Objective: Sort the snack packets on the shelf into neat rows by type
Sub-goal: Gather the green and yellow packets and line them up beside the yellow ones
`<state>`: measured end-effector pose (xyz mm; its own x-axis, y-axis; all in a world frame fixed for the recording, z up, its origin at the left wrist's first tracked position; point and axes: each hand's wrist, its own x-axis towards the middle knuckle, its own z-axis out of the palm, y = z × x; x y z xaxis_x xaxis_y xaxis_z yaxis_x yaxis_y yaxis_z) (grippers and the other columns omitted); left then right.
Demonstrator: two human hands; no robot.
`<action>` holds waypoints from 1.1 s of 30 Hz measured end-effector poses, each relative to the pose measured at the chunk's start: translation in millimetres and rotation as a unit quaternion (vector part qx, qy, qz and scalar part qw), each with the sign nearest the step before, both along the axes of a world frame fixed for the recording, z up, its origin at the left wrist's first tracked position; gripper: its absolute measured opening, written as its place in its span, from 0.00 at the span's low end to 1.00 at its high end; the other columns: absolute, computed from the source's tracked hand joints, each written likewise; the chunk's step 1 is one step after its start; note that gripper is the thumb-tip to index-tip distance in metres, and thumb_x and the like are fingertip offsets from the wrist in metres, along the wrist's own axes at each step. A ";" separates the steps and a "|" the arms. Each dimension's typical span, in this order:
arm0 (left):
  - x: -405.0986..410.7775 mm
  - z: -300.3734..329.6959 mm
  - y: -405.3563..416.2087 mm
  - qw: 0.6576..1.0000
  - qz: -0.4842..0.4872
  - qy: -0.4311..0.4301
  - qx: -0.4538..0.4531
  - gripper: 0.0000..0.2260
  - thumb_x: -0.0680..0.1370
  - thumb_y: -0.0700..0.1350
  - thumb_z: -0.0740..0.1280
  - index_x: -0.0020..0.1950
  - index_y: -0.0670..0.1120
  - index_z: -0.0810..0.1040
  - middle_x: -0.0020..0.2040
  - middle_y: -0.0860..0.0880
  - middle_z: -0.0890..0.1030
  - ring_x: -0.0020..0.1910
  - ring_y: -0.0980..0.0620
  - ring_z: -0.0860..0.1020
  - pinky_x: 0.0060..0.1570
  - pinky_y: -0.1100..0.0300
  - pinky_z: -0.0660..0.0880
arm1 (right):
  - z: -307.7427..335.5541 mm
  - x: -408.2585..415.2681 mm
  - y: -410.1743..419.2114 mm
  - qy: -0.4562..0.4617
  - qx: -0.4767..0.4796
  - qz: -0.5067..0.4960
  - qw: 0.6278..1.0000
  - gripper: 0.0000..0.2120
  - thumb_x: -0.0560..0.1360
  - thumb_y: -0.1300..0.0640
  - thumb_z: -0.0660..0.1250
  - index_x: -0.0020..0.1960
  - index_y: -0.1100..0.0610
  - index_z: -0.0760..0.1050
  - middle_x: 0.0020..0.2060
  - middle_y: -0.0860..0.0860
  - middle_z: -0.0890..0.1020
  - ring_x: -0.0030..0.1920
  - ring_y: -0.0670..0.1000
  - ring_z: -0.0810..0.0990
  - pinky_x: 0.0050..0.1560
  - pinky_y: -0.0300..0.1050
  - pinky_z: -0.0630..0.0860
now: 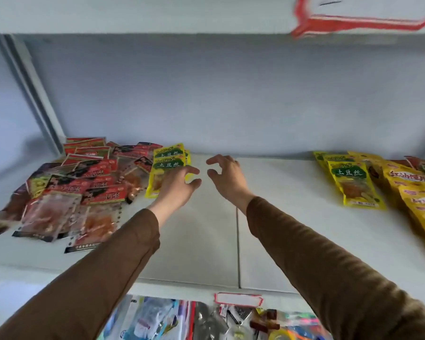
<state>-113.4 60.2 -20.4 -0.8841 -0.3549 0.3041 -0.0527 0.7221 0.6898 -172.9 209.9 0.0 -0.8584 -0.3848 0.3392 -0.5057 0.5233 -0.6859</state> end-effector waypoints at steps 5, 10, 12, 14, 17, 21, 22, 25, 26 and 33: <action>20.9 4.8 -57.5 1.000 0.004 -0.013 0.017 0.16 0.76 0.49 0.73 0.63 0.51 0.79 0.60 0.50 0.83 0.59 0.47 0.81 0.57 0.50 0.79 | -6.2 16.2 -50.9 -0.043 -0.009 0.004 0.999 0.18 0.77 0.58 0.67 0.66 0.55 0.74 0.63 0.53 0.78 0.63 0.56 0.74 0.62 0.52 0.73; 18.7 7.4 -92.2 0.999 0.015 -0.037 -0.007 0.24 0.77 0.52 0.73 0.71 0.49 0.73 0.69 0.48 0.78 0.68 0.45 0.74 0.65 0.47 0.73 | -10.6 -2.3 -81.6 -0.086 0.031 -0.010 0.996 0.25 0.77 0.53 0.68 0.72 0.55 0.67 0.66 0.54 0.75 0.66 0.57 0.73 0.65 0.55 0.71; 17.7 8.5 -101.6 0.999 0.025 -0.033 -0.033 0.25 0.77 0.52 0.73 0.72 0.48 0.72 0.68 0.48 0.77 0.68 0.45 0.72 0.65 0.48 0.71 | -15.1 -13.2 -92.8 -0.106 0.046 -0.012 0.993 0.29 0.77 0.51 0.68 0.75 0.56 0.64 0.68 0.56 0.73 0.68 0.58 0.71 0.67 0.56 0.70; 18.3 10.6 -109.9 0.998 0.030 -0.029 -0.040 0.25 0.77 0.52 0.73 0.72 0.48 0.71 0.68 0.47 0.76 0.70 0.44 0.70 0.65 0.48 0.70 | -20.2 -21.7 -103.6 -0.116 0.052 -0.012 0.992 0.32 0.76 0.48 0.69 0.76 0.57 0.61 0.68 0.57 0.73 0.69 0.60 0.69 0.67 0.54 0.69; 20.2 16.6 -123.7 0.999 0.033 -0.033 -0.019 0.25 0.79 0.54 0.71 0.74 0.51 0.69 0.69 0.48 0.74 0.71 0.45 0.67 0.67 0.47 0.68 | -23.1 -29.5 -123.3 -0.112 0.064 -0.018 0.991 0.37 0.75 0.44 0.70 0.76 0.56 0.59 0.67 0.59 0.74 0.68 0.61 0.69 0.62 0.51 0.67; 20.8 24.5 -141.1 0.999 0.025 -0.024 0.007 0.23 0.79 0.53 0.70 0.73 0.52 0.69 0.70 0.49 0.74 0.71 0.46 0.69 0.69 0.46 0.69 | -26.2 -35.4 -148.3 -0.114 0.133 -0.032 0.984 0.54 0.71 0.38 0.73 0.81 0.58 0.43 0.69 0.62 0.71 0.69 0.63 0.69 0.68 0.53 0.65; 20.7 25.2 -145.0 0.999 0.022 -0.022 0.017 0.23 0.79 0.53 0.70 0.73 0.52 0.69 0.70 0.49 0.74 0.71 0.47 0.70 0.68 0.46 0.69 | -27.7 -37.2 -151.9 -0.121 0.135 -0.037 0.983 0.56 0.70 0.41 0.74 0.81 0.57 0.41 0.69 0.62 0.70 0.69 0.63 0.69 0.68 0.53 0.65; 17.4 26.4 -155.1 0.999 0.009 -0.015 0.051 0.23 0.79 0.52 0.70 0.73 0.52 0.69 0.70 0.50 0.74 0.68 0.49 0.72 0.65 0.52 0.70 | -28.0 -43.5 -156.6 -0.175 0.064 -0.053 0.981 0.55 0.70 0.55 0.75 0.81 0.51 0.37 0.68 0.61 0.72 0.64 0.62 0.75 0.63 0.53 0.74; 15.8 26.5 -157.3 0.998 0.000 -0.012 0.070 0.24 0.79 0.52 0.70 0.73 0.52 0.69 0.70 0.50 0.75 0.67 0.51 0.73 0.62 0.55 0.69 | -26.9 -44.9 -157.8 -0.208 0.009 -0.054 0.977 0.53 0.71 0.60 0.73 0.81 0.48 0.37 0.68 0.60 0.73 0.58 0.60 0.79 0.56 0.54 0.79; 4.6 22.9 -163.1 0.978 -0.040 0.002 0.204 0.28 0.78 0.50 0.73 0.75 0.50 0.67 0.71 0.48 0.74 0.61 0.54 0.72 0.57 0.59 0.67 | -28.0 -32.4 -153.9 -0.286 -0.277 -0.060 0.915 0.32 0.75 0.72 0.59 0.73 0.50 0.61 0.59 0.61 0.80 0.50 0.58 0.82 0.45 0.54 0.82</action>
